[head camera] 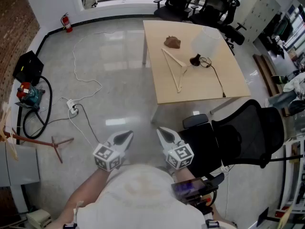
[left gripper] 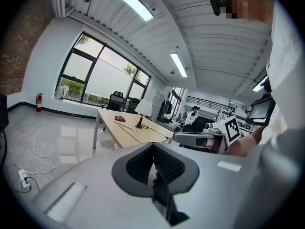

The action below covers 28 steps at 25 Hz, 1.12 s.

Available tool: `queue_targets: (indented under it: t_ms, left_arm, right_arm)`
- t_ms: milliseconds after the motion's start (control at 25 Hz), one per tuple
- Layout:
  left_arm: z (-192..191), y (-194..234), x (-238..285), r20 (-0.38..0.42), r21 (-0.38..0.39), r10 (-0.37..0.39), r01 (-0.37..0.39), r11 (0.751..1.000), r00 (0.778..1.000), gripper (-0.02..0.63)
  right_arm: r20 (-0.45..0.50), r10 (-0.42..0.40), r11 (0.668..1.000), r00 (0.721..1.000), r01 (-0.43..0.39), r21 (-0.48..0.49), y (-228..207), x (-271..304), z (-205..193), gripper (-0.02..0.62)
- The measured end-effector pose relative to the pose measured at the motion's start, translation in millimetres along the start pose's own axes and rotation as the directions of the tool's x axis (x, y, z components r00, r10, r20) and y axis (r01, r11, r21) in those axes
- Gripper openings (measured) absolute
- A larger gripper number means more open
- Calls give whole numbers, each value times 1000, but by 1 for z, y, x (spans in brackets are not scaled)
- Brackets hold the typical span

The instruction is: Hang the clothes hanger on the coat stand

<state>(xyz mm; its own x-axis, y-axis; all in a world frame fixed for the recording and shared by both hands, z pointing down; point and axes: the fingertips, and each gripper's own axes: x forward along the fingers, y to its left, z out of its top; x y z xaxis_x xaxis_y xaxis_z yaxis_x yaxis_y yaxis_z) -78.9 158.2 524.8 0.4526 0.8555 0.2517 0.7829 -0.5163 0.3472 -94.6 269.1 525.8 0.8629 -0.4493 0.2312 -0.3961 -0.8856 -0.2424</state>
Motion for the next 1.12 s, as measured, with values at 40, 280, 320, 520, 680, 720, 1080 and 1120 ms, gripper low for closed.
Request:
queue_targets:
  t_ms: [40,280,320,520,680,720,1080,1120]
  left_arm:
    - [-1,-4,3,-3,6,-2,2,1000,1000,2]
    - [-5,-17,18,-13,9,-3,3,1000,1000,2]
    - [-5,-20,21,-12,11,-5,5,1000,1000,2]
    - [-3,-28,34,-16,29,-8,9,1000,1000,2]
    - [-3,-35,44,-26,33,-5,6,999,1000,2]
    - [-3,-38,48,-29,34,-5,6,999,1000,2]
    - [-2,-64,79,-47,61,-10,13,998,999,2]
    - [-2,-67,82,-50,63,-8,11,998,999,2]
  right_arm:
    - [-4,0,1000,1000,0,0,-3,-4,-1,14]
    - [-5,-16,1000,1000,16,-7,-19,-20,-4,14]
    - [3,-21,1000,1000,21,0,-22,-23,-3,14]
    - [39,-46,999,998,45,26,-41,-32,2,17]
    - [23,-51,999,998,51,3,-51,-37,0,15]
    - [20,-53,999,998,53,6,-54,-39,-1,14]
    - [5,-70,996,998,70,46,-88,-62,-9,14]
    - [3,-71,996,997,71,49,-91,-63,-8,14]
